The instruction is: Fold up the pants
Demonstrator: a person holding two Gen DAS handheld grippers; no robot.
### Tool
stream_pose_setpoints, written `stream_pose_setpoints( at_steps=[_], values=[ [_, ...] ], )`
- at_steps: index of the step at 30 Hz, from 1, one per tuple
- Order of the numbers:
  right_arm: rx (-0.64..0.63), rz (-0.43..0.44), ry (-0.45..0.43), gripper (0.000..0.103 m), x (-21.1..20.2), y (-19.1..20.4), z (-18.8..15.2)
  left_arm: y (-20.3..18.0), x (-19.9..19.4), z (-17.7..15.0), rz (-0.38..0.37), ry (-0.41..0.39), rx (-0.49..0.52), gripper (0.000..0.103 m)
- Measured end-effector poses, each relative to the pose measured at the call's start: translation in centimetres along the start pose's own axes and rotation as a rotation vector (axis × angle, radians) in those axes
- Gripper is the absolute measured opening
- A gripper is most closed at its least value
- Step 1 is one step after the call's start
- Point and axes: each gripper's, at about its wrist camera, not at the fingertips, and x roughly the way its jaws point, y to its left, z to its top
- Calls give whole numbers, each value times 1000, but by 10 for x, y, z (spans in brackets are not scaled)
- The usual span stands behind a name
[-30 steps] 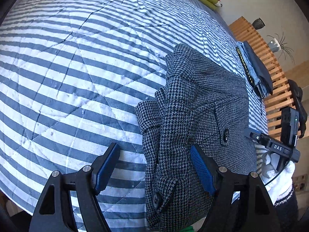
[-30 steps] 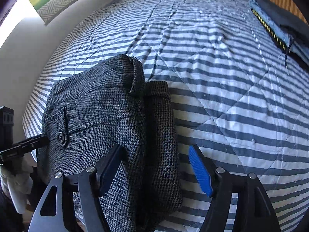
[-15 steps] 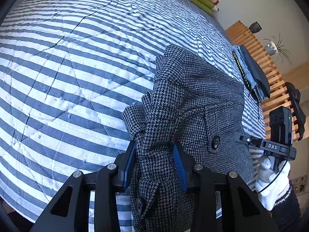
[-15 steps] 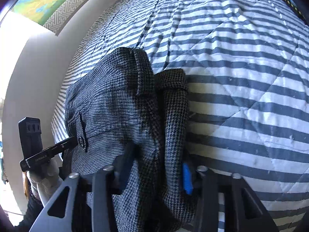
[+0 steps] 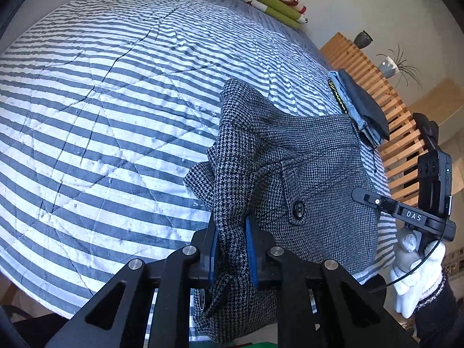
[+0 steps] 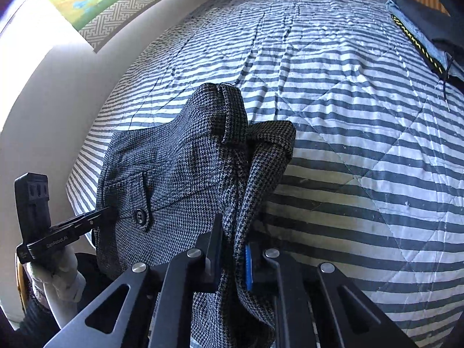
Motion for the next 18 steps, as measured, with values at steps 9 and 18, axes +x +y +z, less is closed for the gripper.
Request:
stream_pose_setpoints(
  at_steps=[9,18],
  values=[
    [-14,-34,-124,10,-65,-4,3,-69,-22,32,-35,-32,138,15],
    [59,-176,-323,9,-162,-69,37,-217,11,110,-119,-57,344,15]
  ],
)
